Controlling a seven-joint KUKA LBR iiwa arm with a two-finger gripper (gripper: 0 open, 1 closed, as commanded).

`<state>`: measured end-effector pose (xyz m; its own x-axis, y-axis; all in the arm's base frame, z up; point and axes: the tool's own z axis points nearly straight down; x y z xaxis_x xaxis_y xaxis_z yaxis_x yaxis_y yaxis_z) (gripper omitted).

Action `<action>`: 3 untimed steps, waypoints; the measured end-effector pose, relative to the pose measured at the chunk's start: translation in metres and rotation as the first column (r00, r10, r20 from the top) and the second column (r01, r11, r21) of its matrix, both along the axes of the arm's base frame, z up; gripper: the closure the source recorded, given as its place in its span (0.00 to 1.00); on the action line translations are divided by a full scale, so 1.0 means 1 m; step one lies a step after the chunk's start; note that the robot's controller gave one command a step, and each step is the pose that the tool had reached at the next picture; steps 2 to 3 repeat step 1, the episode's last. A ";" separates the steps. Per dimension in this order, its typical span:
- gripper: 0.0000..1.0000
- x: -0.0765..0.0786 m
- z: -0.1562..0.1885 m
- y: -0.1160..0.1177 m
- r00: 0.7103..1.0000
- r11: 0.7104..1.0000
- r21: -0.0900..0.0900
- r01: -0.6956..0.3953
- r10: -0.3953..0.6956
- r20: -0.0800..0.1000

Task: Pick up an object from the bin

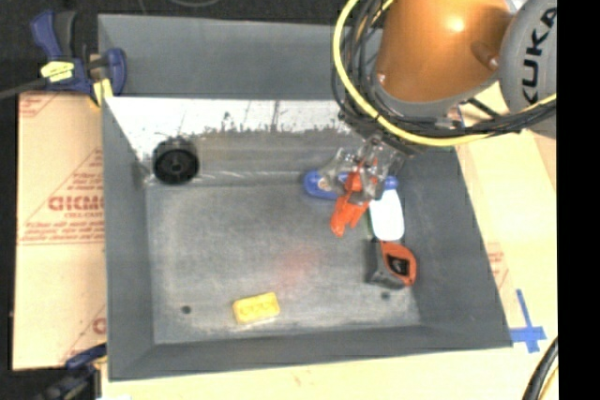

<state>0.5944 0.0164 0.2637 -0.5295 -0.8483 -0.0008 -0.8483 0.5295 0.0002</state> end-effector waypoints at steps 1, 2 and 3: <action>1.00 -0.002 0.046 0.000 1.000 1.000 -0.001 -0.001 0.001 0.012; 1.00 -0.002 0.046 0.000 1.000 1.000 -0.001 -0.001 0.001 0.012; 1.00 -0.002 0.046 0.000 1.000 1.000 -0.001 -0.001 0.001 0.012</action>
Offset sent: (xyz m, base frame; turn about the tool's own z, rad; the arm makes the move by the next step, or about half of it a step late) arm -0.0088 0.0019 -0.0448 0.1361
